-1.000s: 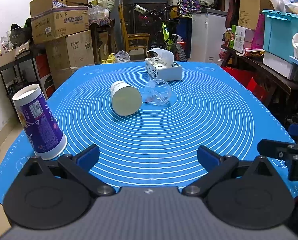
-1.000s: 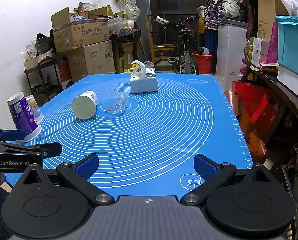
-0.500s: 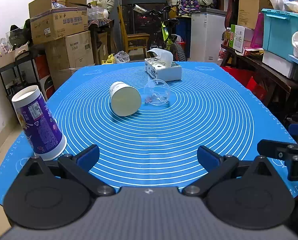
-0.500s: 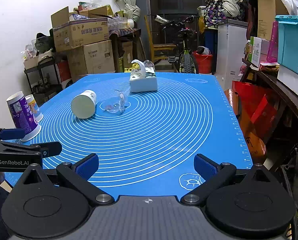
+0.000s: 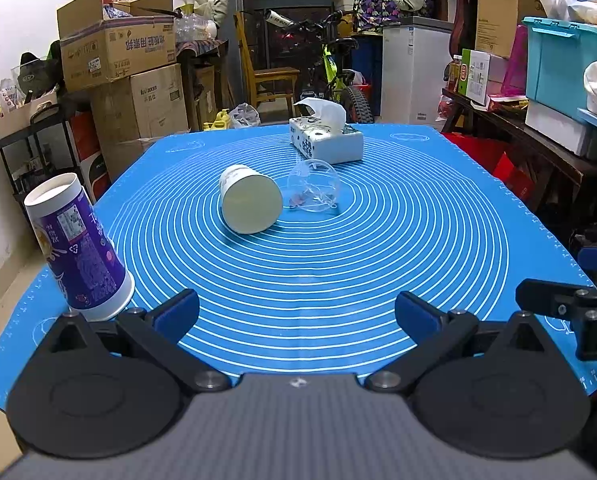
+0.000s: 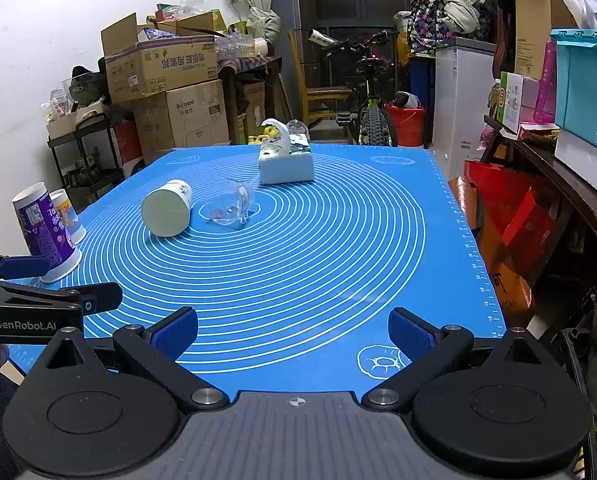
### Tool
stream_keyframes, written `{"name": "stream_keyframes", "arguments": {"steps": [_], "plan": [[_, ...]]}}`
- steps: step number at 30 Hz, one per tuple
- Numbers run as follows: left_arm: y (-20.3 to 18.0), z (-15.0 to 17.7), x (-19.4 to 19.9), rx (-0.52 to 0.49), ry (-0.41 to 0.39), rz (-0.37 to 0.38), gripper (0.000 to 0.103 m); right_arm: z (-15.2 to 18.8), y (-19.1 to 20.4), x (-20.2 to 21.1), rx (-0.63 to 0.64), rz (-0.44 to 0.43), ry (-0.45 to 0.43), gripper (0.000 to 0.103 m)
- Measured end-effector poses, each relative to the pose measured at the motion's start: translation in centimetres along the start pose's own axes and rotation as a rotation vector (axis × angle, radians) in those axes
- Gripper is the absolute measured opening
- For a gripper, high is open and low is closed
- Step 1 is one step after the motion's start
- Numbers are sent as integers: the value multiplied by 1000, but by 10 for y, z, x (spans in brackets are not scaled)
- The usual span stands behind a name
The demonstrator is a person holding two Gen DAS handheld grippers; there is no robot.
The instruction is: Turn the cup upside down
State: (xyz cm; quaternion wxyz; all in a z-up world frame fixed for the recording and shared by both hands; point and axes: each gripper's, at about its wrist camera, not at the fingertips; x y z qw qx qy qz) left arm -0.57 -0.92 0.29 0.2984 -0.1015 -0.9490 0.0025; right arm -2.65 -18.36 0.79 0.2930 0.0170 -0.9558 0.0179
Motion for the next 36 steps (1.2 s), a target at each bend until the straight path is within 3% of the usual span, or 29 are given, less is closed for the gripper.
{"name": "stream_keyframes", "arguments": {"steps": [31,36], "plan": [[4,-2,-6,-1,-3,-1,103,-3,-7,1,-5,2,-11,101],[9,-11,-17,-9,-23,-20,103,-4,-12,-13,-19,5,-27,101]]}}
Point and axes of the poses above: each gripper's, at about its wrist camera, not at the fingertips, and x roughly against the way its jaws point, y to its left, z to its underside, and after that the axes turned 11 degrees about z, right-handed
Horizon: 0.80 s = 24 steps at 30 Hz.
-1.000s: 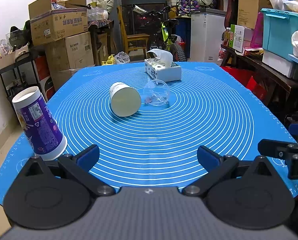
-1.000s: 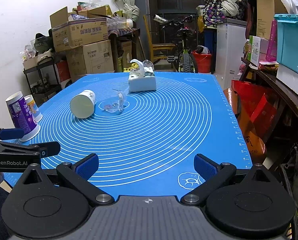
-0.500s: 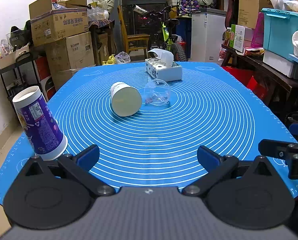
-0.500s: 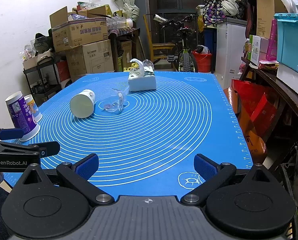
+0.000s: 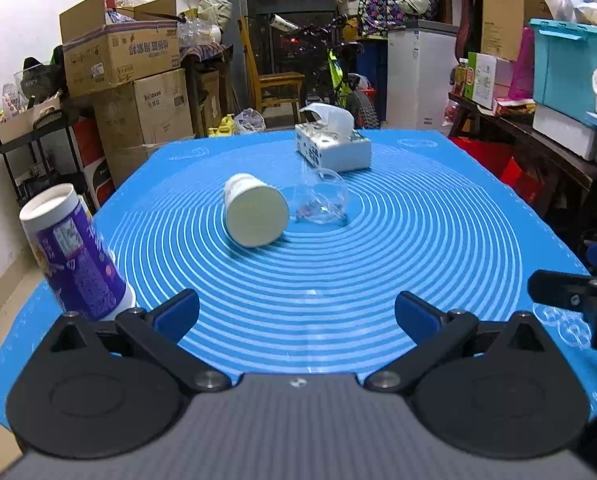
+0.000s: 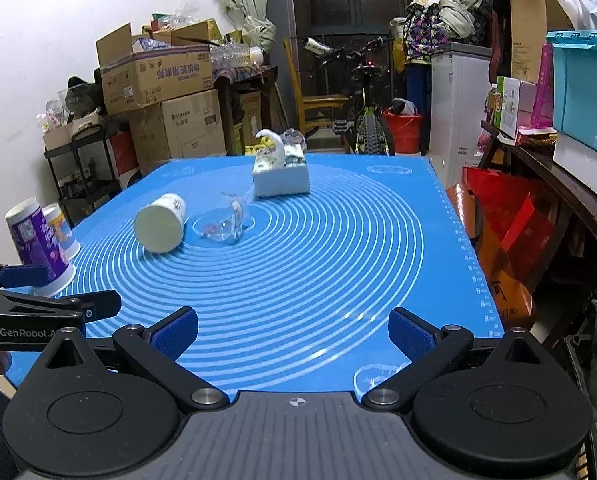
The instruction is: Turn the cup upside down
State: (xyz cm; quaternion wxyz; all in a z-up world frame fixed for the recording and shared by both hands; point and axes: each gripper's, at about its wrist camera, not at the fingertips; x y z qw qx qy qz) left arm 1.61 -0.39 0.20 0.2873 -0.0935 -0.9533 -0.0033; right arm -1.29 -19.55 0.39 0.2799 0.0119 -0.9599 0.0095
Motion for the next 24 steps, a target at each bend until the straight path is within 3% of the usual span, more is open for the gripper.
{"name": "stream_keyframes", "arguments": {"steps": [12,21,24], "plan": [[39,-53,-69,62,-6,-31,103,-42,-7,-35,-83,21,-65,101],[85,-75,-128,289,47,-112,102,-44,-11,-61,-98,46,-43,101],[91,-77,-139,298,77,-112,98,-43,-13,-68,-101,52,-31,101]]}}
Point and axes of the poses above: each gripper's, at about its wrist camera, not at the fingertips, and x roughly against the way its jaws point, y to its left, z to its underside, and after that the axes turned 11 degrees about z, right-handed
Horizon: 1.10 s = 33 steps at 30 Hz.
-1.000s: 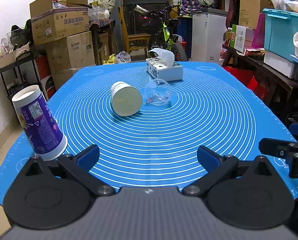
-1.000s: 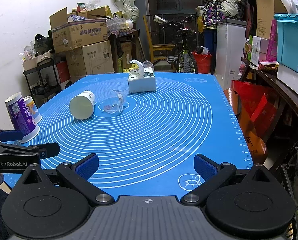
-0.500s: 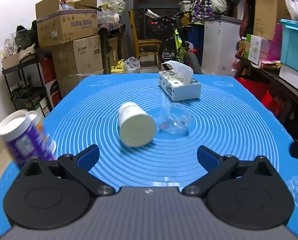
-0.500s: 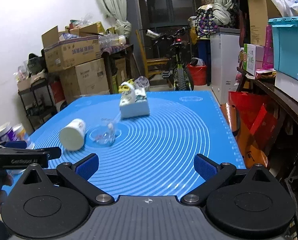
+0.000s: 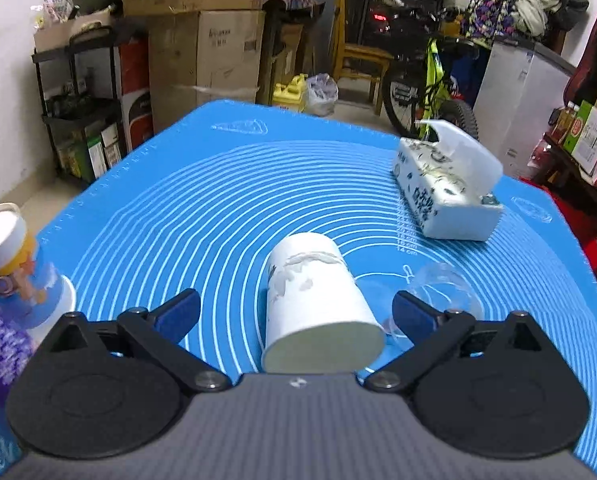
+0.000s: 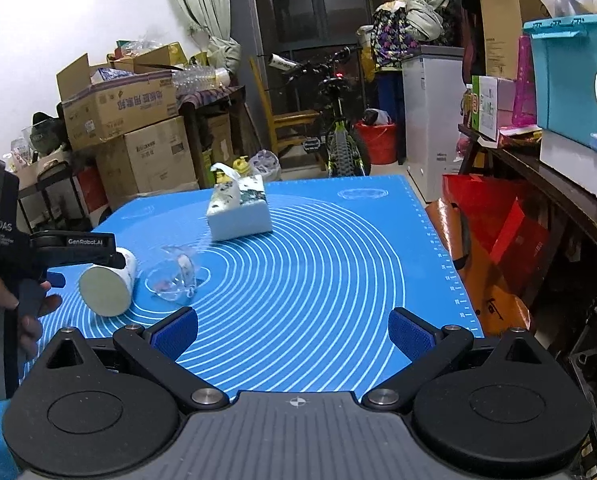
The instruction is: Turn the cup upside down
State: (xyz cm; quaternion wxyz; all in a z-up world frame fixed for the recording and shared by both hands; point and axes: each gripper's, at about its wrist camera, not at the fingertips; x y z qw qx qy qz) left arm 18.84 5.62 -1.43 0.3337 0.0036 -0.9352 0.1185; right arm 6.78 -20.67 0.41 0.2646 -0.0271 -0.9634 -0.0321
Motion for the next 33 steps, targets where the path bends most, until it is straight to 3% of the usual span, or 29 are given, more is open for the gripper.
{"name": "stream_keyframes", "arguments": {"steps": [4,6,10,24,28,33], "plan": [[-1,-1,-11,-23,43,7,89,0,-3,-6,-11,5,8,101],[0,0,-14,-23,64,37,70,1,-3,-7,-11,6,10,101],[-4,1,-9,-64,64,56,58,1,-3,-7,-7,7,11,101],[-44,36,83,-118,70,240,58,2,-9,9,-17,-1,6,101],[-62,60,87,-120,127,291,58,7,-11,17,-22,2,13,101],[-75,80,76,-140,165,283,59,15,-15,22,-16,16,39,101]]}}
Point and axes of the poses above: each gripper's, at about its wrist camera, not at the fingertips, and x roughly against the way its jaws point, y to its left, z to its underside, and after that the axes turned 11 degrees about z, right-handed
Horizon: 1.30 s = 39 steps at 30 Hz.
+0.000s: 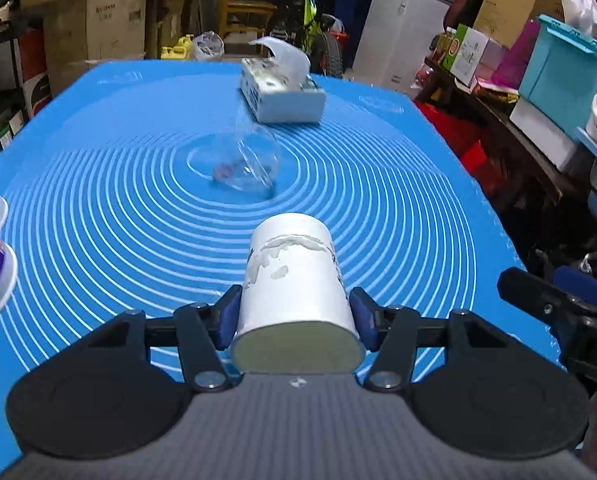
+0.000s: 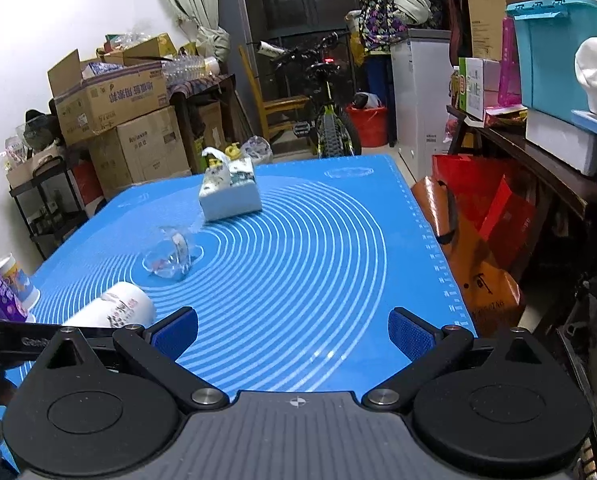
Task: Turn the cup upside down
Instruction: 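Lift the white paper cup with the right tool and rotate it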
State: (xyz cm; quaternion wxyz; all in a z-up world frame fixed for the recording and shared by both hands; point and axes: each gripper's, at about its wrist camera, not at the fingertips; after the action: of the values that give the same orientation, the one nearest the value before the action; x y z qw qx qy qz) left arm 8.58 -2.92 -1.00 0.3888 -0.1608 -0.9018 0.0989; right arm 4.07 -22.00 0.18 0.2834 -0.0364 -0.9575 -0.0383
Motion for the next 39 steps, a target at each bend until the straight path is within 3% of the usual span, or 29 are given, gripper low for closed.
{"name": "stream_keyframes", "arguments": {"steps": [8,11,14,22,30,37,39], "plan": [[0,8,-7,-18,-8,-7,64,8,-4,4,7,10,13,101],[-1,10,-6,-25,-12,-18,74,9,-5,4,7,8,17,101],[-1,9,-5,-33,-11,-9,77,8,-4,4,4,4,19,101],[-2,9,-4,-41,-17,-18,79,9,-4,4,5,4,20,101],[-4,3,16,-58,-74,-27,94,7,-1,5,21,-4,17,101],[2,-3,35,-65,-83,-37,94,-3,14,10,61,-35,11,101],[9,-4,43,-62,-94,-54,99,-9,20,13,68,-49,9,101]]}}
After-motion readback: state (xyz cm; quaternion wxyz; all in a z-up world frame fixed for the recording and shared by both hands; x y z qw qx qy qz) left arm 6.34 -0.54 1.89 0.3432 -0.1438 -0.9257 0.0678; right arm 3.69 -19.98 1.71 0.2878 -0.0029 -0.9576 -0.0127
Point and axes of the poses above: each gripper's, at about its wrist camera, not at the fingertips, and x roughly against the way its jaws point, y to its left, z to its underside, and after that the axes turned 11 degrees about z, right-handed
